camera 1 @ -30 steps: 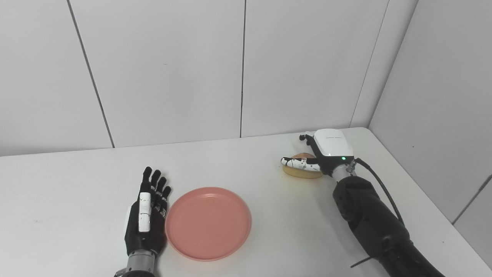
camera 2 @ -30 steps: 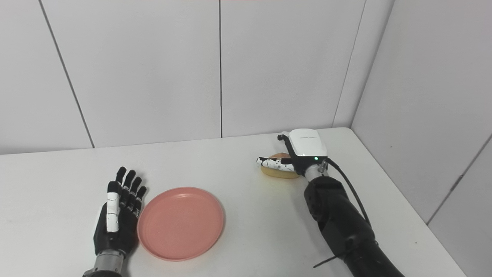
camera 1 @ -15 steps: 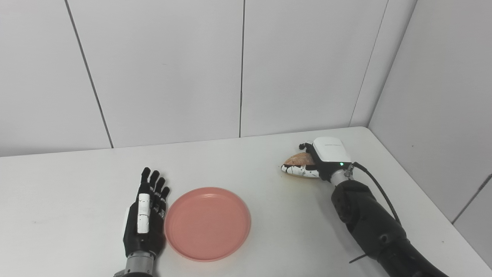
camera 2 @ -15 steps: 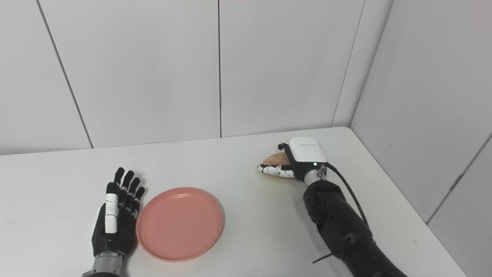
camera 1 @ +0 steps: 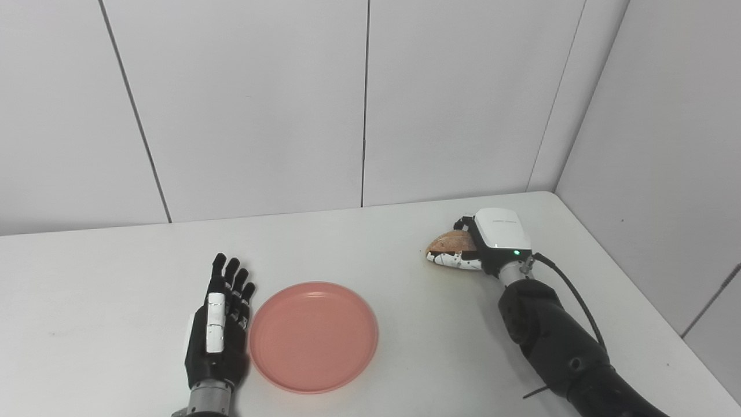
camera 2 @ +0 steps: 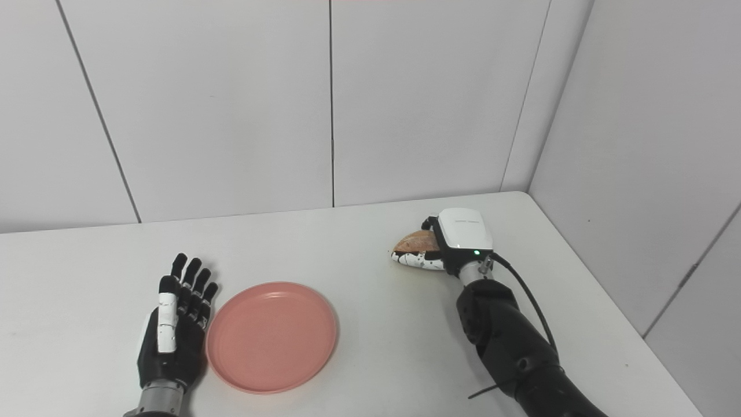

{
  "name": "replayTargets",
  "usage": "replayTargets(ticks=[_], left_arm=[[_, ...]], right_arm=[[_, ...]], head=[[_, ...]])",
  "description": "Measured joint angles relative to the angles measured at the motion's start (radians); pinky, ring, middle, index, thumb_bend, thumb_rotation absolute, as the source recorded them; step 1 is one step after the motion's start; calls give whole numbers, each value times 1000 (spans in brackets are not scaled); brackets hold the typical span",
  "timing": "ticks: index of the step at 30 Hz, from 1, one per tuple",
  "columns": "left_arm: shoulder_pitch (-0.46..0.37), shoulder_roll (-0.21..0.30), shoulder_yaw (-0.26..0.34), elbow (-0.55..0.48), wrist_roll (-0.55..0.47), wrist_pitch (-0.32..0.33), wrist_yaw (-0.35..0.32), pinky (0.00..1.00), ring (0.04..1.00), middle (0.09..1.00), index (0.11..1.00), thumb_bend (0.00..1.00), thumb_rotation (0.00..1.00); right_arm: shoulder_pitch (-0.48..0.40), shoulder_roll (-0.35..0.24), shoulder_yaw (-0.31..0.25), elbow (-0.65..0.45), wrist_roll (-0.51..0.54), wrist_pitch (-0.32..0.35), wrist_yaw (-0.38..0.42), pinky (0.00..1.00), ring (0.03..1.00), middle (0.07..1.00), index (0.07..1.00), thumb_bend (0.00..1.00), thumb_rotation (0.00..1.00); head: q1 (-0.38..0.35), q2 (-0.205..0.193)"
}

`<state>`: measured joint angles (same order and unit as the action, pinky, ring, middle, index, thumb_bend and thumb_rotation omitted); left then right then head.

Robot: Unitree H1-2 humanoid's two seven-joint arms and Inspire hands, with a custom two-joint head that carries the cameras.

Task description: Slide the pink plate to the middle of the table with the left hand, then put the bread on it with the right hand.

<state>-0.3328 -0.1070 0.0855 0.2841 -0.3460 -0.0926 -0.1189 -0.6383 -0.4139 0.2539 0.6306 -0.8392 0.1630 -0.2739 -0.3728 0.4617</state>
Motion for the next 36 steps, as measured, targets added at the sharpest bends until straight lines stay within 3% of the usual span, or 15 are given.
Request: replayTargets(ticks=[4,9,15,26,30,36], left_arm=[[0,0,0,0,0,1,1,1000,995,1000,1000,880,722],[2,0,0,-3,0,6,1,1000,1000,1000,1000,882,720],[4,0,-3,-5,3,8,2,1000,991,1000,1000,878,727],[6,-1,-3,-9,16,12,8,998,980,998,1000,887,729],[7,-2,-3,-11,18,12,10,998,980,997,1000,897,729],[7,-3,-3,-11,18,15,15,1000,981,1000,1000,901,724]], right_arm=[[0,0,7,23,12,-25,-52,123,177,263,343,767,782],[-1,-3,17,59,33,-77,-106,81,129,195,260,694,677],[-4,-10,30,88,44,-127,-145,75,122,183,276,641,570],[-5,-12,34,88,57,-161,-162,84,132,196,305,614,473],[3,-13,34,39,59,-162,-152,89,137,204,311,604,543],[8,-19,28,-79,67,-163,-125,88,132,197,320,602,530]], head=[[0,3],[2,8],[3,8],[5,8],[6,8],[12,6]])
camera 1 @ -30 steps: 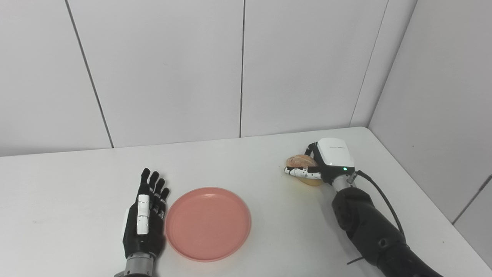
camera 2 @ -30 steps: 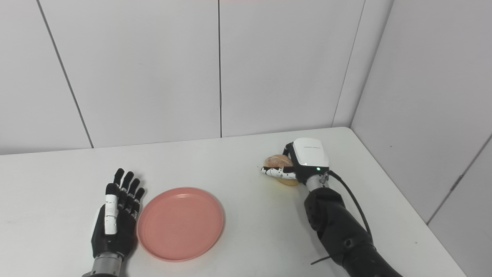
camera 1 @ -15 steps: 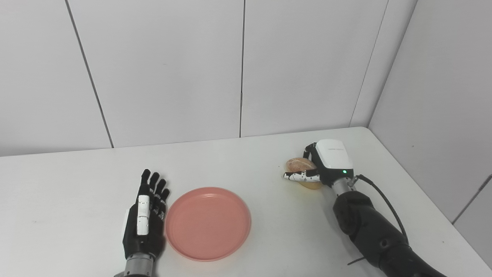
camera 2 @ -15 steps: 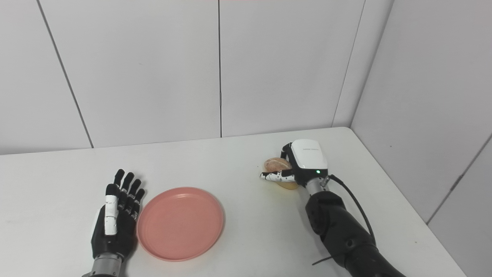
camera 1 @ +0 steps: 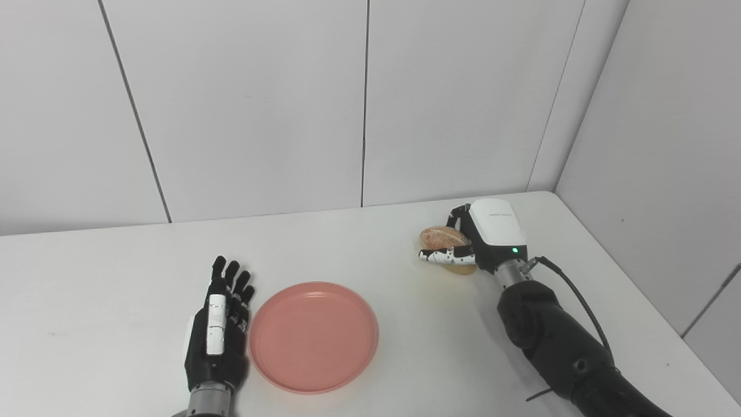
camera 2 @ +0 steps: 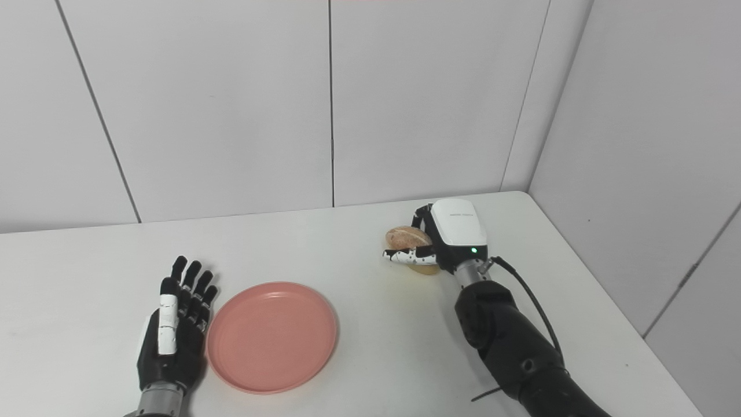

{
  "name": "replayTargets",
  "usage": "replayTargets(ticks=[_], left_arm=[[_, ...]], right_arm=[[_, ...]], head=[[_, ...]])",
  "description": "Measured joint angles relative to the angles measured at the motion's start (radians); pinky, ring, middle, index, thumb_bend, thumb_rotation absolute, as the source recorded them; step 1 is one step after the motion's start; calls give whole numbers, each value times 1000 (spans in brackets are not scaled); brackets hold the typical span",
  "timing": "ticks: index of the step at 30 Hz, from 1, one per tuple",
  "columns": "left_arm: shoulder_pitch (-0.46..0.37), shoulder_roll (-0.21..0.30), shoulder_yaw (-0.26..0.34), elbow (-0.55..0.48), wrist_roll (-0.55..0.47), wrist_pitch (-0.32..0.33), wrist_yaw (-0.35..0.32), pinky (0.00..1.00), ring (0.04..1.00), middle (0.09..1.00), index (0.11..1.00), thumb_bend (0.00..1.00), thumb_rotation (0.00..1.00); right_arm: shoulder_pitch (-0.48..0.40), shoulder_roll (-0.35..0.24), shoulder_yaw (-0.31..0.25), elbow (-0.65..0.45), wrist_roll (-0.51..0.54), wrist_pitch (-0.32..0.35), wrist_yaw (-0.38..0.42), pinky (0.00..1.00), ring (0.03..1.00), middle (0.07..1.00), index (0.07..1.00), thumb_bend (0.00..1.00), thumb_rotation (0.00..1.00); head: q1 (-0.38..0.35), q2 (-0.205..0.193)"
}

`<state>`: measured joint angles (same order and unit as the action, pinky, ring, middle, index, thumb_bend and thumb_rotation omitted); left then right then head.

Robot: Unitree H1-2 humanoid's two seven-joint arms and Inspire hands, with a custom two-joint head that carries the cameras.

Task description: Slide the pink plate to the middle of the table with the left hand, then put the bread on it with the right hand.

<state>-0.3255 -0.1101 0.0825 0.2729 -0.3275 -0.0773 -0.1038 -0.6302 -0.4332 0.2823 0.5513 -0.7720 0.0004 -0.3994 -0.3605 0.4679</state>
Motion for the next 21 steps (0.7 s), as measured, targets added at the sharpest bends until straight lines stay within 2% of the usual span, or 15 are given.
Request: replayTargets(ticks=[8,11,16,21], left_arm=[[0,-1,-1,0,0,0,0,999,981,995,1000,921,725],[0,-2,-2,0,3,0,5,986,970,986,1000,918,731],[1,-3,-6,-2,13,0,12,957,955,979,1000,922,737],[2,-5,-8,-4,24,0,16,950,951,973,1000,920,741]], right_arm=[[3,-4,-8,-156,-14,8,83,88,134,198,297,592,427],[2,-4,-9,-206,-27,10,112,95,144,213,312,592,446],[3,6,-15,-284,-30,11,159,103,155,231,332,586,423],[7,28,-17,-345,-31,11,210,105,154,229,315,590,485]], head=[[8,0],[12,2],[21,3],[54,9]])
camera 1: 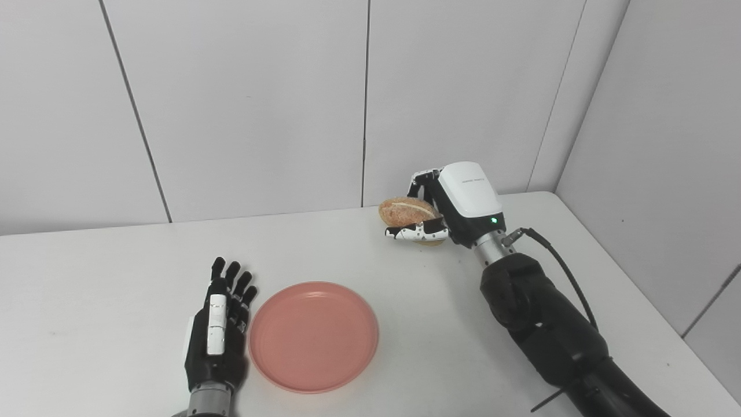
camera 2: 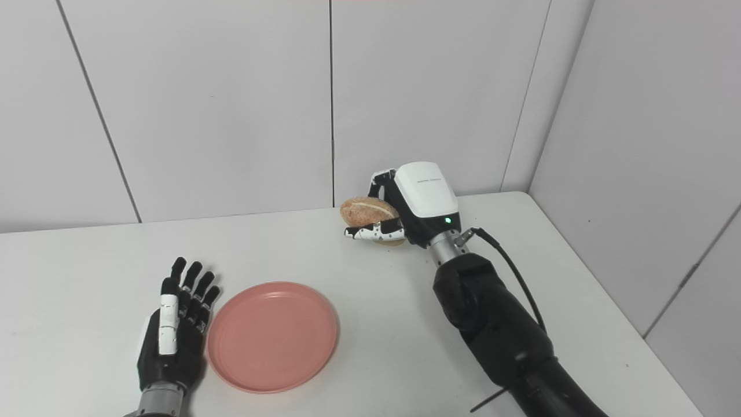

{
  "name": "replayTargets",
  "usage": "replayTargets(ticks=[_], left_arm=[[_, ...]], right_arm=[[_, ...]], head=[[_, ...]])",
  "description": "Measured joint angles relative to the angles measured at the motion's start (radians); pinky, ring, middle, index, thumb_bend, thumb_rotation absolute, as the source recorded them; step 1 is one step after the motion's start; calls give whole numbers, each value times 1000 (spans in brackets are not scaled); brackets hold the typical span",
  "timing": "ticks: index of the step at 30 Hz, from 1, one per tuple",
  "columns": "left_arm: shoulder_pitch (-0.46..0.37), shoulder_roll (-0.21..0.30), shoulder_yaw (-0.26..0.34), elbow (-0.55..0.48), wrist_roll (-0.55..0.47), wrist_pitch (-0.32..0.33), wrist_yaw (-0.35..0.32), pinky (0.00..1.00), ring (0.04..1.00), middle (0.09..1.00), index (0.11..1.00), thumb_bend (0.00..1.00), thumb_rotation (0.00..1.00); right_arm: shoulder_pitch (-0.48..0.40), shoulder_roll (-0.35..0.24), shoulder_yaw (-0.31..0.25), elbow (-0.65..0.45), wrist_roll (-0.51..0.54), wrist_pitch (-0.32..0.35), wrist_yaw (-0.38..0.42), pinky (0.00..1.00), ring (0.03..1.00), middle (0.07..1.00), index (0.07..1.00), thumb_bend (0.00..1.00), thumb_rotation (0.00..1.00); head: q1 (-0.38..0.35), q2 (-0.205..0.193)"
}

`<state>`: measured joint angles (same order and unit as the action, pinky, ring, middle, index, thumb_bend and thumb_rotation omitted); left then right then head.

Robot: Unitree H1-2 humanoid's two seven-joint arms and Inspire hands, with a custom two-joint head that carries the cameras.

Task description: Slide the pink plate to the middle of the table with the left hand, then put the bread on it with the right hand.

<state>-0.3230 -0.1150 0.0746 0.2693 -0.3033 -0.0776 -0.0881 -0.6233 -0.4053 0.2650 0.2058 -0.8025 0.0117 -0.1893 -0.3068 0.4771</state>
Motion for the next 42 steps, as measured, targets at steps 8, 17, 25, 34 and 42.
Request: replayTargets(ticks=[8,17,25,34,42], left_arm=[[5,-8,-9,-7,22,0,7,925,957,976,1000,923,748],[13,-39,-17,-14,48,-1,30,920,962,976,1000,881,752],[15,-48,-30,-14,54,-5,37,904,965,980,1000,888,759],[24,-69,-44,-19,70,-13,51,897,950,971,1000,870,759],[25,-70,-51,-22,72,-13,61,886,947,961,1000,846,760]], right_arm=[[19,36,-14,-60,5,3,51,111,163,244,336,579,382],[53,64,-14,-121,16,1,74,111,161,236,338,582,476],[65,95,15,-173,16,-7,99,115,166,241,334,600,445],[80,133,24,-187,26,-9,138,130,187,269,383,599,481],[95,169,58,-190,8,-9,157,124,180,261,371,609,491]], head=[[90,20],[175,37],[209,48],[258,64],[261,69]])
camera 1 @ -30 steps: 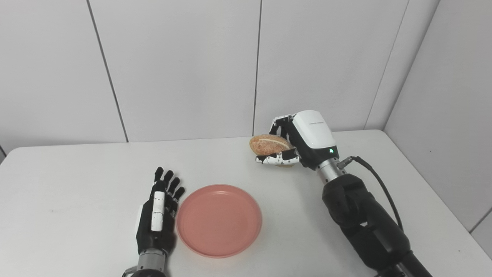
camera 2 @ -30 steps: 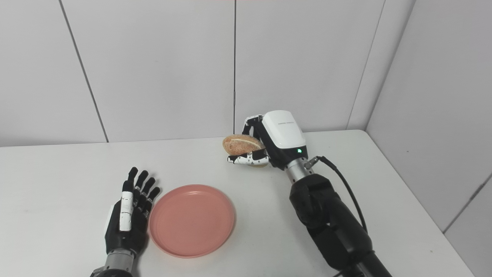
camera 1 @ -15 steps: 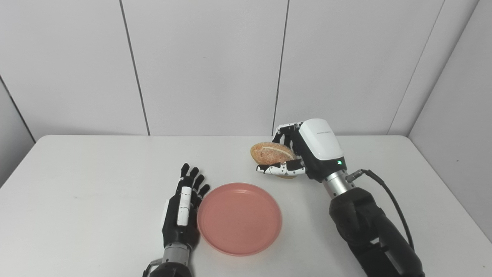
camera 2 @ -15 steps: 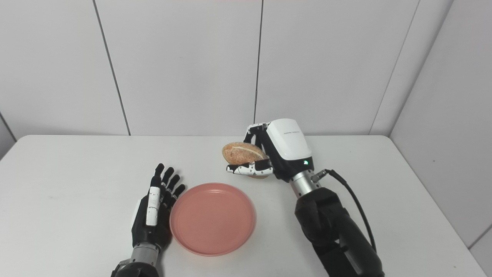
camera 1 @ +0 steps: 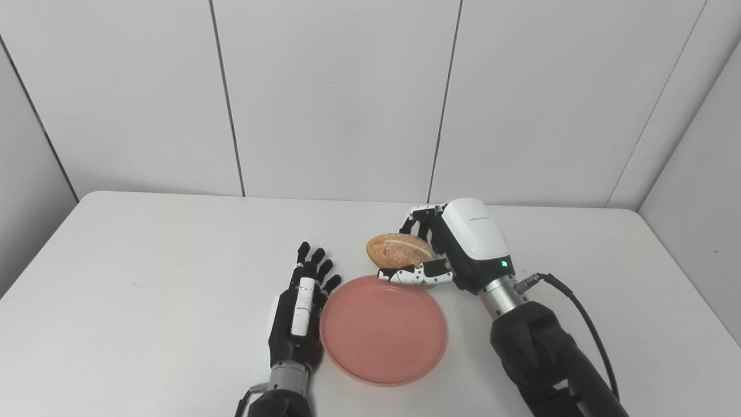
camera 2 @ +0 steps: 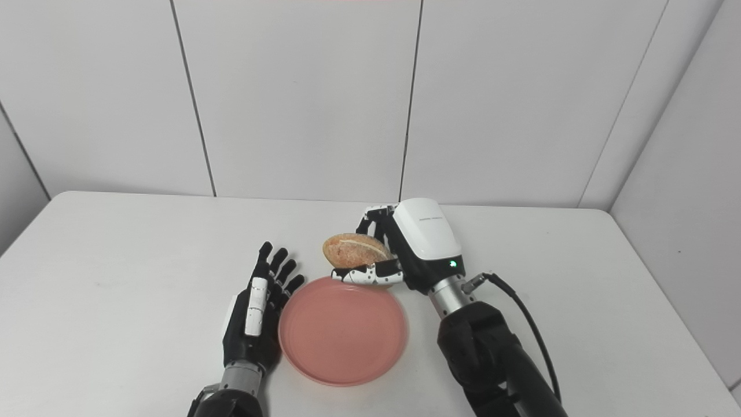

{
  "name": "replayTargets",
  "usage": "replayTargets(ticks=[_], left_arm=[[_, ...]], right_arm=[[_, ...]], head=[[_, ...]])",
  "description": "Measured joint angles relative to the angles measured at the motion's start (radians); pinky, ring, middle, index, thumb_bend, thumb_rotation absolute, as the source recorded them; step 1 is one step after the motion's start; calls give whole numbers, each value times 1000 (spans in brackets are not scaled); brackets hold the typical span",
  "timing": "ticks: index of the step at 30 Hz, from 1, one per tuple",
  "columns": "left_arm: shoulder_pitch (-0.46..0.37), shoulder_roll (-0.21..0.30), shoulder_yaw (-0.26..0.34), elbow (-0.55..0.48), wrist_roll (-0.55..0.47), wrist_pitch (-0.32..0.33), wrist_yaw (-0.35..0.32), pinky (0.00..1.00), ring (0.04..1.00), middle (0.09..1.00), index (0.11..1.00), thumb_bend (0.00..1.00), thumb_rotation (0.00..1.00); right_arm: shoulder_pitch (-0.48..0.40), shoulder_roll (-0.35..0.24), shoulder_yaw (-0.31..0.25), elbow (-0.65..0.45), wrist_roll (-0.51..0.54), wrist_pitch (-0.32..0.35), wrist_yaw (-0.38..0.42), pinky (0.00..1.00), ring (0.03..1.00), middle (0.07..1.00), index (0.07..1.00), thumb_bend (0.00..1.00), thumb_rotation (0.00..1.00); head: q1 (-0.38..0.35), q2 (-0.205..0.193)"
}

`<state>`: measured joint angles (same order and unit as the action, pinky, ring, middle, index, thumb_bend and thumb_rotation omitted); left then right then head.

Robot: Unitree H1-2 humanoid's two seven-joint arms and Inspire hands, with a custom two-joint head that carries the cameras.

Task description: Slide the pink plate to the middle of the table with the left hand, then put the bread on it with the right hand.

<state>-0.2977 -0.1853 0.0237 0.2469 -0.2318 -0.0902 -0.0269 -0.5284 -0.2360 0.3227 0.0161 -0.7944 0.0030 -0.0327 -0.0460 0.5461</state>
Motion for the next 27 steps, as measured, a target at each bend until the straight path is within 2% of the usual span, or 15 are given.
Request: replayTargets(ticks=[8,13,27], left_arm=[[8,1,-6,-13,0,8,7,902,950,963,1000,831,763],[11,1,-6,-19,-1,16,8,891,945,963,1000,830,769],[17,2,-11,-29,0,31,8,868,943,965,1000,857,767]], right_arm=[[5,21,20,0,-8,0,2,107,164,244,338,598,439],[8,21,39,2,-24,0,29,107,166,244,338,597,460],[28,23,83,89,-77,1,80,148,212,298,414,592,468]], head=[[-2,12],[-5,20],[-15,48]])
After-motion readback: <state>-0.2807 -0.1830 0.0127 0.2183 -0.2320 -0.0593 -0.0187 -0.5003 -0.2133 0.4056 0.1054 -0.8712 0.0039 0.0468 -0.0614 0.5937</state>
